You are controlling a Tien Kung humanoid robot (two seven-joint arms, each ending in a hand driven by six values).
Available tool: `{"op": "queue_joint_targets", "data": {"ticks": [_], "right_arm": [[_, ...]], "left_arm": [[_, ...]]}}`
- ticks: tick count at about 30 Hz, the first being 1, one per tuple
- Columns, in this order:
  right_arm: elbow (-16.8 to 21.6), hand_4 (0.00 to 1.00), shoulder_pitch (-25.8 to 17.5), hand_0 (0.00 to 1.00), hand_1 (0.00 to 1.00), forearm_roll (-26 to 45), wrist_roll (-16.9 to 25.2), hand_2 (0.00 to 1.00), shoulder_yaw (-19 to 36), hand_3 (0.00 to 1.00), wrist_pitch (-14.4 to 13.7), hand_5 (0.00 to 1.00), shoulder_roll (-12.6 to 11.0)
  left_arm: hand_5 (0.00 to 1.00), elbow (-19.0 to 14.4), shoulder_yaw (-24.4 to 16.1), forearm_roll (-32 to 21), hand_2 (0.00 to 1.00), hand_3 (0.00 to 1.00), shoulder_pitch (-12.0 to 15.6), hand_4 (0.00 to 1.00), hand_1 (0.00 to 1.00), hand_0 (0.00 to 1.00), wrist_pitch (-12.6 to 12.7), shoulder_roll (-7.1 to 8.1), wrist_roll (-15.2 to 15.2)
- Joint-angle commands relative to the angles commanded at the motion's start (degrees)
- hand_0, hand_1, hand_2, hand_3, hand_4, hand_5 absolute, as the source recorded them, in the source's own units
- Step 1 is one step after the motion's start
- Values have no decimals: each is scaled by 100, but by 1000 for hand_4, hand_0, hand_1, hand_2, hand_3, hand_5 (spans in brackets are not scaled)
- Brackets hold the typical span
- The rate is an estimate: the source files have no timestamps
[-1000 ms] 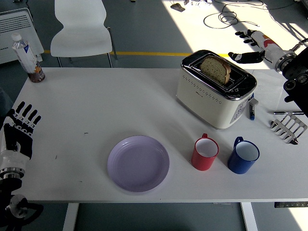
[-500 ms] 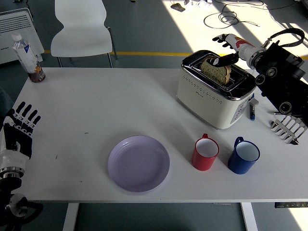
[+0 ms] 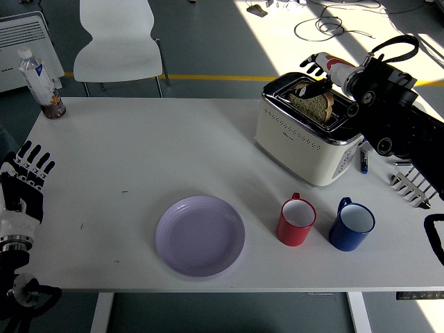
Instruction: Push plate across desktop,pick up the break from the machine,place the break in the plate
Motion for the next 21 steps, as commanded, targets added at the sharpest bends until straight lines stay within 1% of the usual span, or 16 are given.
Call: {"op": "queue_joint_targets", "data": {"ticks": [4,5,6,10,11,16,17,21], "right_arm": [[-264,803,84,773,738,135,-14,716,-245,806,-81,366,160],[-284,800,88,707,679,140,-16,647,-264,781,-87,367,173],[-355,800,103,707,679,153,-19,647,-321,781,-116,367,182],[-469,800,103,707,679,189,-24,647,-418,781,-179,367,182],[-481,796,101,640,633,200,-27,587,-442,736,-187,360,182],[-588,796,105,640,633,409,-43,587,-616,736,-172,360,182],[-594,788,105,585,590,421,-44,557,-624,698,-168,356,182],[-627,788,117,585,590,517,-32,557,-670,698,-135,356,182]], "left_arm": [[998,2,-4,-4,890,866,-34,525,832,813,2,-8,-3],[998,2,-3,-5,890,866,-35,519,831,812,2,-8,-3],[998,3,15,-6,890,866,-49,519,831,812,2,-3,-2],[998,6,55,-6,890,866,-46,519,831,812,5,7,1],[998,8,60,-7,890,865,-40,519,831,812,6,8,0],[998,17,84,-10,890,865,-28,519,831,812,11,3,-3],[998,18,86,-10,889,866,-29,521,831,812,12,3,-3],[998,36,102,-24,889,866,-55,521,831,812,16,-5,-8]]}}
